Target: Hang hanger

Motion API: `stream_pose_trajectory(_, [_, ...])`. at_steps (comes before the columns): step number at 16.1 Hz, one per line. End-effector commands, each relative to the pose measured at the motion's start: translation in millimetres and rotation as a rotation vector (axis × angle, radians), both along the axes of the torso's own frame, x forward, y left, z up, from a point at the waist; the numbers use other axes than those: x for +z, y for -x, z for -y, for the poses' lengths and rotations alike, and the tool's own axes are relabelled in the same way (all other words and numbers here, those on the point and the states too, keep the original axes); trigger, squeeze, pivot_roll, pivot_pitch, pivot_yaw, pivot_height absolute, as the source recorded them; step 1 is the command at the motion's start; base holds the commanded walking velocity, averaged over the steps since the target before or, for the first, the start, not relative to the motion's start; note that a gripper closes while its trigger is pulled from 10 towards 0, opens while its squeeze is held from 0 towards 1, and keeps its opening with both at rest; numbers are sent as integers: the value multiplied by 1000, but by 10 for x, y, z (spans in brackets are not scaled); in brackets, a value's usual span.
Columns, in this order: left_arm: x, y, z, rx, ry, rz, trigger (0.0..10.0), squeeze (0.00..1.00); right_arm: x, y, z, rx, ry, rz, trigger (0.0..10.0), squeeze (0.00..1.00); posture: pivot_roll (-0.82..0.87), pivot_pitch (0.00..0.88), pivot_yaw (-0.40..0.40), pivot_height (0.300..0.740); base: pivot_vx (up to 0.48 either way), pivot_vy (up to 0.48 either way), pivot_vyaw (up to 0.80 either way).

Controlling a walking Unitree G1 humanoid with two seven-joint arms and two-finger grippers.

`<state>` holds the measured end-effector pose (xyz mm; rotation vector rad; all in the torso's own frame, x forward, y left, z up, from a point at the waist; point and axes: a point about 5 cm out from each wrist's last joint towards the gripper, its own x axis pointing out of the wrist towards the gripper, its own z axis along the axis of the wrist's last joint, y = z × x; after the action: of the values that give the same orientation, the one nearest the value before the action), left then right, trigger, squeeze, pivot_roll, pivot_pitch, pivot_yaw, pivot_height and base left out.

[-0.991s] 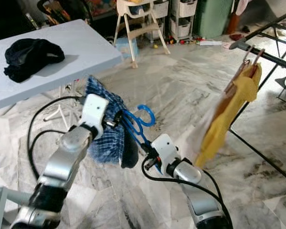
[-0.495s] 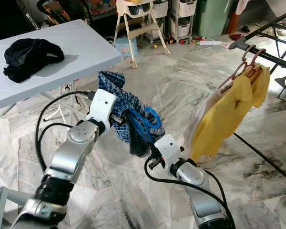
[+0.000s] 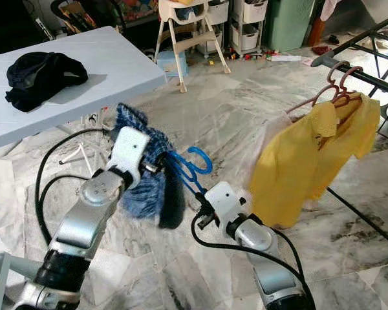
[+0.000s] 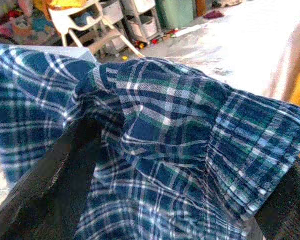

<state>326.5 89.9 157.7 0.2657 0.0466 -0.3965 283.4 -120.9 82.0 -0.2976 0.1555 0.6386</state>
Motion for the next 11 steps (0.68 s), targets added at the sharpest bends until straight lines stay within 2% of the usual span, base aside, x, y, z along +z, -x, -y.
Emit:
stream_pose_trajectory(1, [30, 40, 73, -72, -25, 43, 10000, 0, 106, -24, -80, 28, -18, 36, 10000, 0, -107, 77, 77, 740, 0, 0, 0])
stream_pose_trajectory(6, [19, -30, -159, 120, -107, 81, 10000, 0, 115, -51, -47, 11, -13, 37, 10000, 0, -108, 79, 74, 740, 0, 0, 0])
stream_pose_trajectory(8, [-64, -60, -244, 181, -130, 73, 10000, 0, 127, 16, -137, 85, -54, 10, 10000, 0, -110, 80, 69, 740, 0, 0, 0])
stream_pose_trajectory(11, [-57, -98, -210, 178, -101, 69, 10000, 0, 129, 61, -162, 137, -63, -10, 10000, 0, -111, 80, 66, 740, 0, 0, 0])
